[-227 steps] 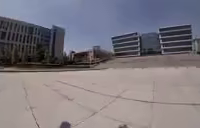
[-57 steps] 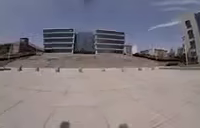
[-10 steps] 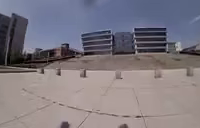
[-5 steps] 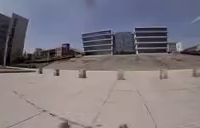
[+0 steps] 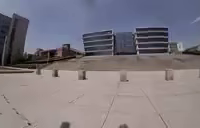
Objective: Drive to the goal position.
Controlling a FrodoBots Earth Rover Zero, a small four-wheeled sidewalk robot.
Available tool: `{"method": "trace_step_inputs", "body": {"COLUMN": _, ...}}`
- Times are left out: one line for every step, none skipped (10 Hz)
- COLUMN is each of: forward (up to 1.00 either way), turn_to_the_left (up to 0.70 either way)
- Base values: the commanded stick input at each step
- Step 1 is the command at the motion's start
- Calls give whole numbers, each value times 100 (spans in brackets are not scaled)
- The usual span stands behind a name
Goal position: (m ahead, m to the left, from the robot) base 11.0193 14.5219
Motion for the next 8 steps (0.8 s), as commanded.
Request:
{"method": "trace_step_inputs", "body": {"forward": 70, "turn_to_the_left": 0}}
{"method": "trace_step_inputs", "body": {"forward": 70, "turn_to_the_left": 0}}
{"method": "trace_step_inputs", "body": {"forward": 70, "turn_to_the_left": 0}}
{"method": "trace_step_inputs", "body": {"forward": 70, "turn_to_the_left": 0}}
{"method": "trace_step_inputs", "body": {"forward": 70, "turn_to_the_left": 0}}
{"method": "trace_step_inputs", "body": {"forward": 70, "turn_to_the_left": 0}}
{"method": "trace_step_inputs", "body": {"forward": 70, "turn_to_the_left": 0}}
{"method": "trace_step_inputs", "body": {"forward": 70, "turn_to_the_left": 0}}
